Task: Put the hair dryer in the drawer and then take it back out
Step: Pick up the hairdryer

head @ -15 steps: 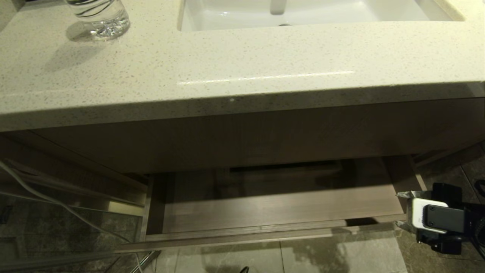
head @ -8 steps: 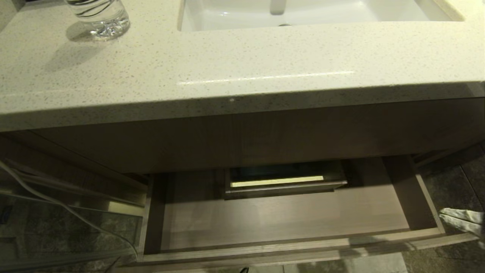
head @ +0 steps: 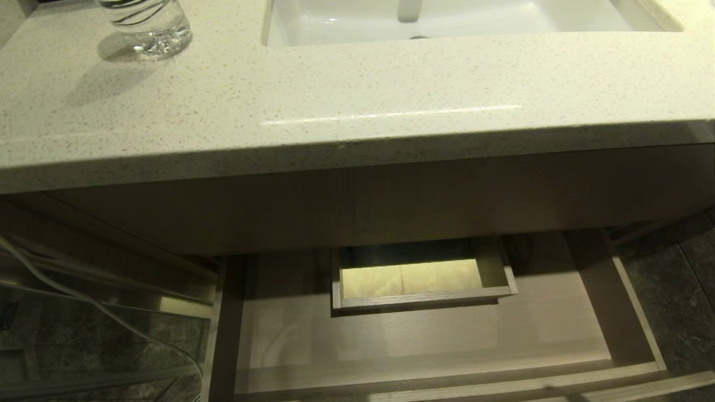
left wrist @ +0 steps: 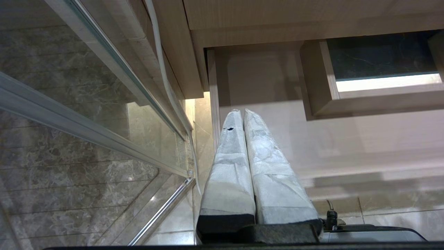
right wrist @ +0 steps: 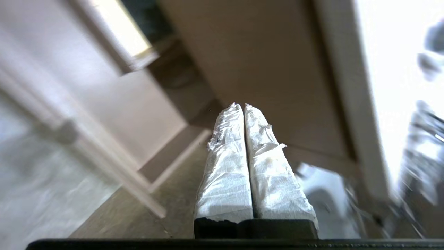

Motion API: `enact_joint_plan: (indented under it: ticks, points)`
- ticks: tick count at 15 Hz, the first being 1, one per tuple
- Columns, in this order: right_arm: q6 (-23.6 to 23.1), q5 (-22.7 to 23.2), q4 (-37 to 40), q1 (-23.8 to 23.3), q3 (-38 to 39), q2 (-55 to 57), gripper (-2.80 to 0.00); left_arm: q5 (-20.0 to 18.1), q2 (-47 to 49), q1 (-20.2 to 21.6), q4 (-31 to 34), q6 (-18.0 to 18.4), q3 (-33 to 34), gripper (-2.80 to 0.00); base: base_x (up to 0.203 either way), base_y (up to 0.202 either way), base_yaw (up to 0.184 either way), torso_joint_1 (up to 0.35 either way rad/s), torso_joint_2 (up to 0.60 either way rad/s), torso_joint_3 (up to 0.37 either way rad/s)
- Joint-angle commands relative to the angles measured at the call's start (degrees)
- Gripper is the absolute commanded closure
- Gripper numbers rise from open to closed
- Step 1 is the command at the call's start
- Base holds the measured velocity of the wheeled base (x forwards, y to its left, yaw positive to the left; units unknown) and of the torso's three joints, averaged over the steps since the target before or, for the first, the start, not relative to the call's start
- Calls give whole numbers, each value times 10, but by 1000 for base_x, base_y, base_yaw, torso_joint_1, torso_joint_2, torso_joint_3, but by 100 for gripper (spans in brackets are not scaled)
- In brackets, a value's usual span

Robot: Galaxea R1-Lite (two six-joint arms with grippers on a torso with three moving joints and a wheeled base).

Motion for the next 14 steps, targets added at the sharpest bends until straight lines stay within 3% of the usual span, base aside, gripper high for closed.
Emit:
enact_joint_plan:
  ticks: [1,5,9,11,14]
  points:
    - [23,-12,4,-29,-32,-36,0,0,0,0,0,0,0,0,0,0,0,0,0,0]
    - [111,-22,37,-43,-40,-58,0,0,0,0,0,0,0,0,0,0,0,0,0,0]
    - [213,-52,77,-45,5,-96,0,0,0,0,0,0,0,0,0,0,0,0,0,0]
    - [225,-72,110,-45,7,-96,0,0,0,0,0,0,0,0,0,0,0,0,0,0]
    - [243,-141,115,-46,32,-97,0,0,0,0,0,0,0,0,0,0,0,0,0,0]
